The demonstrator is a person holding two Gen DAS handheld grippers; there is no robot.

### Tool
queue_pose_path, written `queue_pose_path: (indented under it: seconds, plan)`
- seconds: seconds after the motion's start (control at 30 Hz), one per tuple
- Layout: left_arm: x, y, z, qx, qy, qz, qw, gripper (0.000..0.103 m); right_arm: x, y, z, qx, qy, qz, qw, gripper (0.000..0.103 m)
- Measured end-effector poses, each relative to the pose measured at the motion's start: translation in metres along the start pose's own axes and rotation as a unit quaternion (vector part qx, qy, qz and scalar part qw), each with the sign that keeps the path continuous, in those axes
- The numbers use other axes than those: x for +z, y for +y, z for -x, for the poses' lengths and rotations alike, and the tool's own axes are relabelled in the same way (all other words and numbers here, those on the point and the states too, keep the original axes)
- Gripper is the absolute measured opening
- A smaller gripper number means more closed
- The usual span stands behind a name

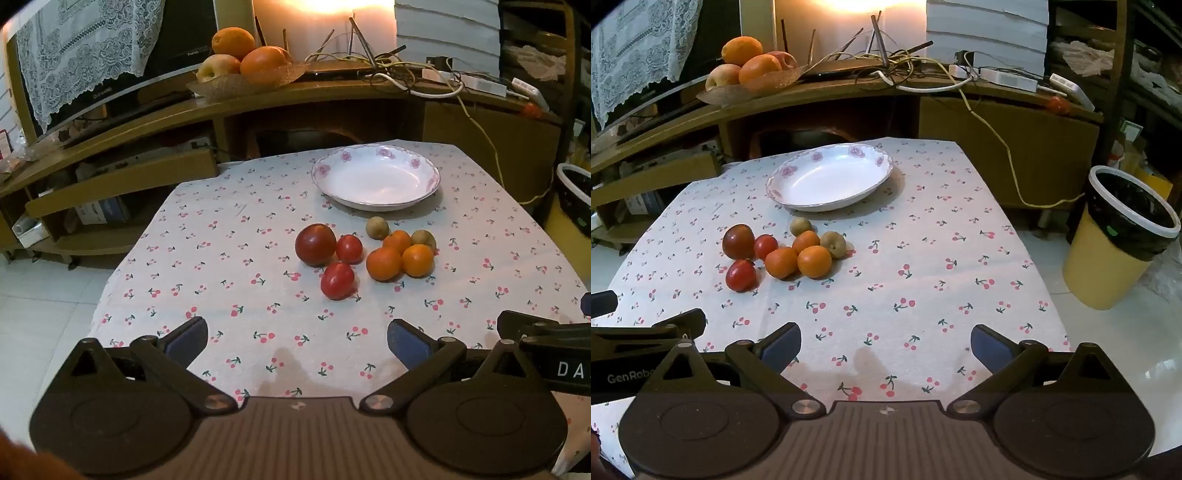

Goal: Organize fruits

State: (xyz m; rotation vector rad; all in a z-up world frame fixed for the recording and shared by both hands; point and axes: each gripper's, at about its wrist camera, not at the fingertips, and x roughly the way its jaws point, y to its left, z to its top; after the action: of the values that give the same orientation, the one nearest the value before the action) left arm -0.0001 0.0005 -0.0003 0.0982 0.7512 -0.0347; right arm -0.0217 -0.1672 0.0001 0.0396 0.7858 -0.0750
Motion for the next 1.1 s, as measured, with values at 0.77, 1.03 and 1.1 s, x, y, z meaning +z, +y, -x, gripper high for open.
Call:
queue_pose_path:
  seconds: [0.77, 1.03, 1.1]
  plan:
    - [-0.0031, 0.0014, -0.0026, 0.004, 0.006, 0.000, 1.0000, 0.103, -0.0018, 0.0029, -0.0015, 0.006, 0.008, 0.001, 1.000, 0.096]
    - [-0.0035, 0.0020, -0.0010, 0.004, 0.006, -0.001, 1.0000, 0.103, -0.0021, 0.0040, -0.0006, 0.006, 0.008, 0.001, 1.000, 0.095]
    - [-0.0038, 0.0023, -0.0006, 0.005, 0.006, -0.001, 1.0000, 0.103, -0.0015, 0.0034, -0.0007, 0.006, 0.009, 0.001, 1.000, 0.095]
